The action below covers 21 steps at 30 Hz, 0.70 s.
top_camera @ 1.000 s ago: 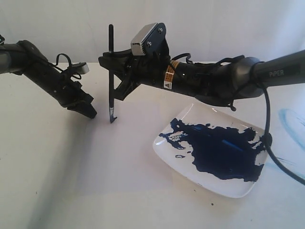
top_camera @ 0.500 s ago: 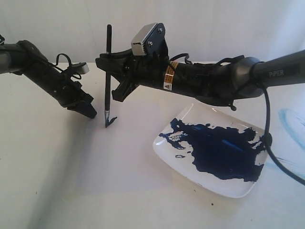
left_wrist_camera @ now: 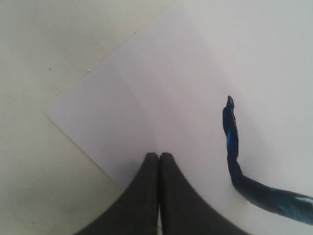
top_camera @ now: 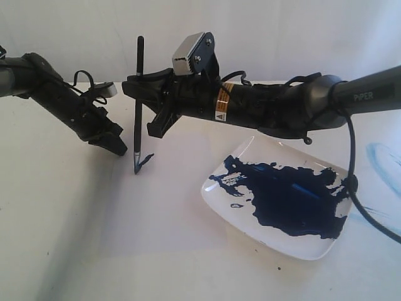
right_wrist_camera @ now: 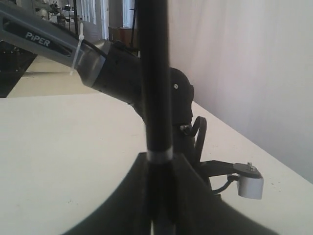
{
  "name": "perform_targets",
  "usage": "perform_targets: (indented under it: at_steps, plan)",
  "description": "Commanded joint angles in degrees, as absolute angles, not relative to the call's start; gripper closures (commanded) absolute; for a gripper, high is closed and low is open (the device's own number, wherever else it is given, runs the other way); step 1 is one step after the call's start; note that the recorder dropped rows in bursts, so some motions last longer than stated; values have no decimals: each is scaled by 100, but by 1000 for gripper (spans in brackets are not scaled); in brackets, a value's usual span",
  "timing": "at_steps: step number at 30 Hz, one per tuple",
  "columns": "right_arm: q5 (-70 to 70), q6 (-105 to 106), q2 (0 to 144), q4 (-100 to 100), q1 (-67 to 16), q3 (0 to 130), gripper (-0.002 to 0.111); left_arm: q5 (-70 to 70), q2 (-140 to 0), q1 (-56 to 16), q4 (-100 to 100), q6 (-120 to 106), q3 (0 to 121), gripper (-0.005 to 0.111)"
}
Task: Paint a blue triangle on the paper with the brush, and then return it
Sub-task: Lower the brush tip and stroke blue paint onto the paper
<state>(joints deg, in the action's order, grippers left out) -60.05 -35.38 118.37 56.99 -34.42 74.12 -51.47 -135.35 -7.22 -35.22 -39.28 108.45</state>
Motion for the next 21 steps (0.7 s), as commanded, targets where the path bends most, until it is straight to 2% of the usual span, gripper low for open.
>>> perform_targets:
  at_steps: [1, 21]
  plan:
    - [-6091, -3685, 11816, 5839, -3443, 7422, 108, -5208, -13559, -733, -3595, -3896, 10874, 107]
    - [-6370, -3924, 11816, 5897, -3572, 7422, 108, -5208, -13559, -733, -3595, -3896, 10874, 107]
